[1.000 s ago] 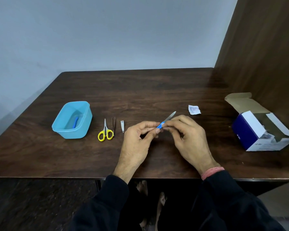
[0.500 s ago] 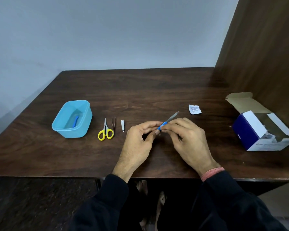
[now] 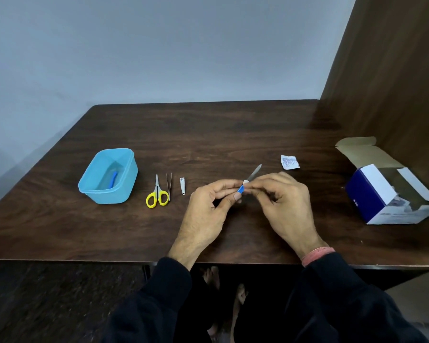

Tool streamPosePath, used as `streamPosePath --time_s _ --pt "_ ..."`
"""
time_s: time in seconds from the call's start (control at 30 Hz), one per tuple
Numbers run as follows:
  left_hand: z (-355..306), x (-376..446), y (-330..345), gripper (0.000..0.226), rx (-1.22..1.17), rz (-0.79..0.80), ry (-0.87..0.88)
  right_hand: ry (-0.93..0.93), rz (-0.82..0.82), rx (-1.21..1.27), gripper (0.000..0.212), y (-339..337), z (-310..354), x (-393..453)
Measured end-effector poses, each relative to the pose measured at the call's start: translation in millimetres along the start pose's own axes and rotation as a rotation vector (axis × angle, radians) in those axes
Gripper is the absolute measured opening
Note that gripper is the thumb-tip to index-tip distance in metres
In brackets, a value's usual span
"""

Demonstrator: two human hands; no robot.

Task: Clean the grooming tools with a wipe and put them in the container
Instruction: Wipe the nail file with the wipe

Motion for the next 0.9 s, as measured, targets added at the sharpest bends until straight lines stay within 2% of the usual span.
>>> streamPosePath --time_s 0.13,0.27,0.43,0.57,0.7,0.83,0.9 --pt "-1 -1 0 0.027 0.000 0.000 0.025 0.106 -0.080 0.050 0.021 -2 -4 2" --pt "-4 -2 -1 0.027 0.006 -0.001 0.020 -0.059 -0.025 -0.023 0.017 1 3 -2" --pt "-4 -2 -2 0.029 0.005 -0.003 0.026 -0.194 0.078 -0.142 0.025 4 8 -7" --pt "-3 -1 -2 0.028 0.004 0.009 0.016 -0.114 -0.012 -0.151 0.015 3 6 -4" --pt "-2 -1 -2 0.028 -0.006 0.003 0.018 -0.158 0.057 -0.095 0.010 4 10 -6" --pt "-4 -1 -1 0.026 -0.003 0.009 0.005 -0.051 -0.033 -0.136 0.011 1 6 -3" --pt "-4 -2 -1 0.026 -0.001 0.006 0.009 -0.091 0.001 -0.114 0.010 3 8 -4"
Point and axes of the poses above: each hand's wrist, its own x-axis towards the middle knuckle, its own y-axis out of the palm, z = x × y, the point moved 2 cm from there along x, towards the middle knuckle, and after that the axes turned 6 degrees about -y, right-handed, at the moved point
